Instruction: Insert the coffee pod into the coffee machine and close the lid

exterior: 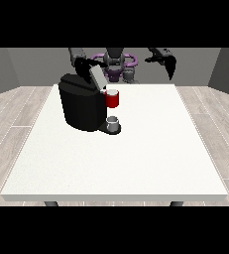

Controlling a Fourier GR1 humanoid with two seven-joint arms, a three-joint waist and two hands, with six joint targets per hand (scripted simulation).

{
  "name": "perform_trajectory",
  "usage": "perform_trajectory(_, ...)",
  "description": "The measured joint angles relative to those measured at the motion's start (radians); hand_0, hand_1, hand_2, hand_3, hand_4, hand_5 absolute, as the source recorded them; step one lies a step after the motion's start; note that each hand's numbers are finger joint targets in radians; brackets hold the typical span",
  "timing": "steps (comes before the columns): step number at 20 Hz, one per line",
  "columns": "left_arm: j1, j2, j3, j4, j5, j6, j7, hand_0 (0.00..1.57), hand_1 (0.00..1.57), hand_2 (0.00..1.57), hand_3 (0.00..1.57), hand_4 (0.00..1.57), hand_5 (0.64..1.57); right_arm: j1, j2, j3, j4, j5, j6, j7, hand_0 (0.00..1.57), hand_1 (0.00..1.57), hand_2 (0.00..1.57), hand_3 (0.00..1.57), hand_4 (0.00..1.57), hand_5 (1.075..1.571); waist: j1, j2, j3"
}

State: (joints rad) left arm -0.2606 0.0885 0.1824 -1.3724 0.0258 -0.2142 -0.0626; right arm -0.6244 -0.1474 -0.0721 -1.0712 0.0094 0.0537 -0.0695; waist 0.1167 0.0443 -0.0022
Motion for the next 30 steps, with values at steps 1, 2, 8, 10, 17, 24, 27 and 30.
perform_trajectory(1, 0.002, 0.005, -0.001, 0.0, -0.001, -0.002, -0.002, 0.0, 0.0, 0.0, 0.0, 0.0, 1.571, -0.014, 0.0, -0.001, 0.004, 0.0, 0.0, 0.007, 0.0, 0.0, 0.0, 0.0, 0.0, 1.571, 0.003, 0.002, 0.0003)
perform_trajectory(2, -0.006, 0.016, 0.007, 0.002, 0.006, -0.004, -0.003, 0.0, 0.0, 0.0, 0.0, 0.0, 1.571, -0.019, -0.002, -0.002, 0.006, 0.003, 0.004, -0.009, 0.0, 0.0, 0.0, 0.0, 0.0, 1.571, 0.002, 0.009, -0.0003)
perform_trajectory(8, -0.006, 0.033, 0.007, 0.008, 0.017, -0.012, -0.022, 0.0, 0.0, 0.0, 0.0, 0.0, 1.571, -0.051, -0.004, -0.002, 0.032, 0.018, 0.006, -0.023, 0.0, 0.0, 0.0, 0.0, 0.18, 1.571, 0.009, 0.029, -0.0008)
perform_trajectory(10, -0.006, 0.023, -0.002, 0.017, 0.008, 0.004, -0.017, 0.0, 0.0, 0.0, 0.0, 0.0, 1.571, -0.061, 0.012, 0.015, 0.037, 0.034, -0.002, -0.011, 0.0, 0.0, 0.0, 0.0, 0.15, 1.571, 0.003, 0.024, -0.0004)
perform_trajectory(17, -0.004, 0.033, -0.001, 0.037, 0.005, 0.022, -0.022, 0.0, 0.0, 0.0, 0.0, 0.15, 1.571, -0.128, 0.043, 0.051, 0.048, 0.075, -0.011, 0.042, 0.0, 0.0, 0.0, 0.0, 0.12, 1.571, 0.009, 0.013, 0.0016)
perform_trajectory(24, -0.018, 0.047, 0.003, 0.061, 0.018, 0.012, -0.062, 0.0, 0.0, 0.0, 0.0, 0.0, 1.571, -0.196, 0.059, 0.067, 0.07, 0.129, -0.039, 0.029, 0.0, 0.0, 0.0, 0.0, 0.07, 1.571, 0.024, 0.044, 0.0019)
perform_trajectory(27, -0.016, 0.047, -0.001, 0.055, 0.025, 0.012, -0.053, 0.0, 0.0, 0.0, 0.0, 0.12, 1.571, -0.194, 0.064, 0.062, 0.075, 0.123, -0.021, 0.018, 0.0, 0.0, 0.0, 0.0, 0.03, 1.571, 0.017, 0.03, 0.0021)
perform_trajectory(30, -0.015, 0.042, -0.01, 0.039, 0.026, 0.012, -0.056, 0.0, 0.0, 0.0, 0.0, 0.2, 1.571, -0.18, 0.086, 0.067, 0.07, 0.12, -0.017, -0.018, 0.0, 0.0, 0.0, 0.0, 0.18, 1.571, 0.015, 0.018, 0.0019)
